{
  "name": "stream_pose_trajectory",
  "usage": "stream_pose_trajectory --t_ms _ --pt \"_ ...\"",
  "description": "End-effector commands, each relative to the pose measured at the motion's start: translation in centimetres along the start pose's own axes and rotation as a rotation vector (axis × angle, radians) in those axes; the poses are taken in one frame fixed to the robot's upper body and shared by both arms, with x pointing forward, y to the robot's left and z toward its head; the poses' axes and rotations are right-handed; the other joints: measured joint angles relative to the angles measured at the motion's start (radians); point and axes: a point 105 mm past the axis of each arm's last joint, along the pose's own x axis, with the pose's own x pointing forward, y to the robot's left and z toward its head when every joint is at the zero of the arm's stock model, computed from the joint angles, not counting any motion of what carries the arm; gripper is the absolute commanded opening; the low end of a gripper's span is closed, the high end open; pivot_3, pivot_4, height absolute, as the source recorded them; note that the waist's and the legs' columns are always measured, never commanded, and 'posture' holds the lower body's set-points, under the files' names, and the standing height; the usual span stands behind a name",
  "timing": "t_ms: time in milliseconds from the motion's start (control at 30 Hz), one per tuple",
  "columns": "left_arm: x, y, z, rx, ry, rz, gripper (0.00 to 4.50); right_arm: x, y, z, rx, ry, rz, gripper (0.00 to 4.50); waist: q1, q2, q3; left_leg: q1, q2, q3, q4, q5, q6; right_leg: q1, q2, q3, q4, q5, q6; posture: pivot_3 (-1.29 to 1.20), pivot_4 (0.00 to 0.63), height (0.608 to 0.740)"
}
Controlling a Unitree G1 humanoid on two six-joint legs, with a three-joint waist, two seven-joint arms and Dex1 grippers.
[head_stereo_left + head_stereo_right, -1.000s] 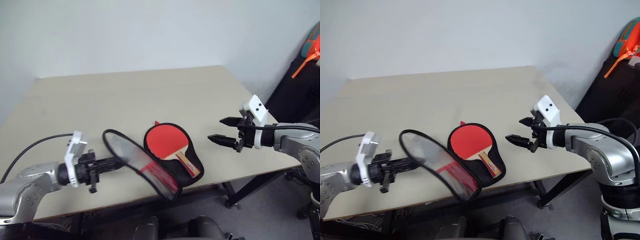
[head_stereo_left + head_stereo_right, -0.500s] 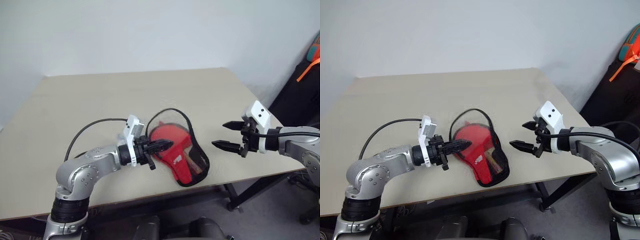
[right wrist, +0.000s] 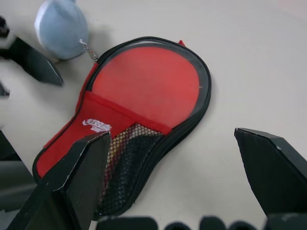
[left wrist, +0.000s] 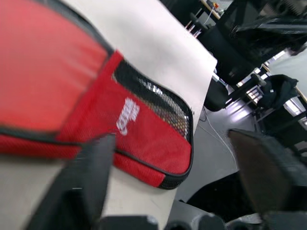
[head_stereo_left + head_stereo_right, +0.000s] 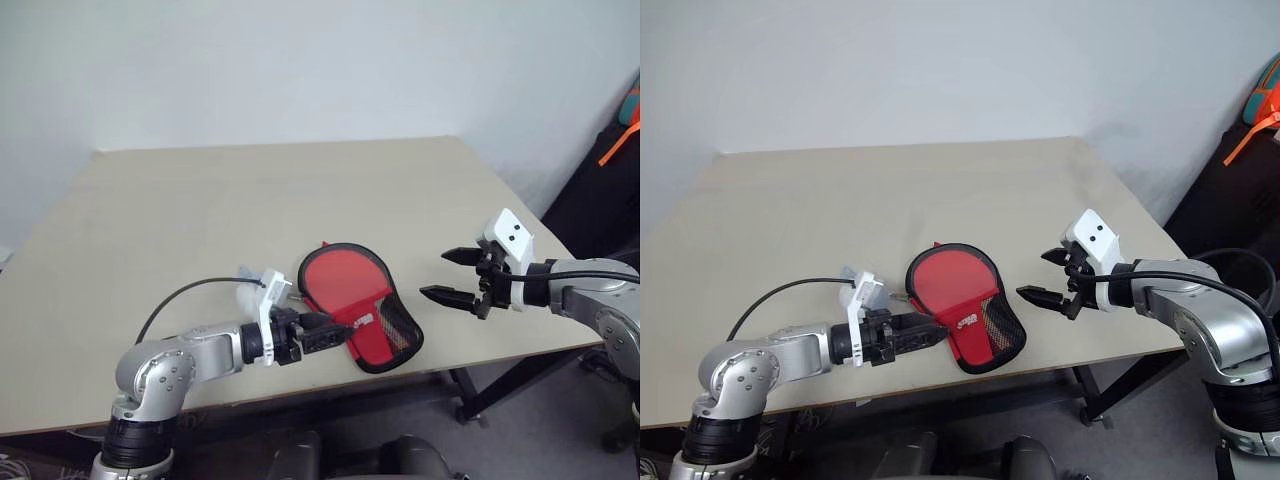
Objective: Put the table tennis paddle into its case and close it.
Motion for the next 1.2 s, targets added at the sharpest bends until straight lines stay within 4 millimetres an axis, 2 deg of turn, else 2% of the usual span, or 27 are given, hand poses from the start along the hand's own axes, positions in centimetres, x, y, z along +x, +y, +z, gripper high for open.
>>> stream_pose_trajectory --t_ms 33,467,1200 --pt "0.5 -0.7 -0.5 -0.031 0.019 -0.018 4.01 0.0 0.6 1.0 -0.029 -0.034 -0.001 4.5 0.0 0.001 0.0 0.0 0.0 0.0 0.0 0.0 0.0 0.0 0.0 0.0 0.0 0.0 0.0 0.0 0.0 0.715" --pt "1.1 -0.3 -2.4 -0.195 0.114 -0.003 4.01 0.5 1.3 1.0 0.002 -0.062 -0.005 4.5 0.0 0.002 0.001 0.0 0.0 0.0 -0.001 0.0 0.0 0.0 0.0 0.0 0.0 0.0 0.0 0.0 0.0 0.715" --pt "3.5 1.2 -2.6 -0.323 0.198 0.089 4.01 1.1 1.9 1.9 0.017 -0.095 -0.01 4.5 0.003 0.004 0.001 0.0 -0.001 0.0 -0.003 -0.003 0.004 0.0 -0.002 -0.001 -0.001 0.0 0.0 0.0 0.0 0.715"
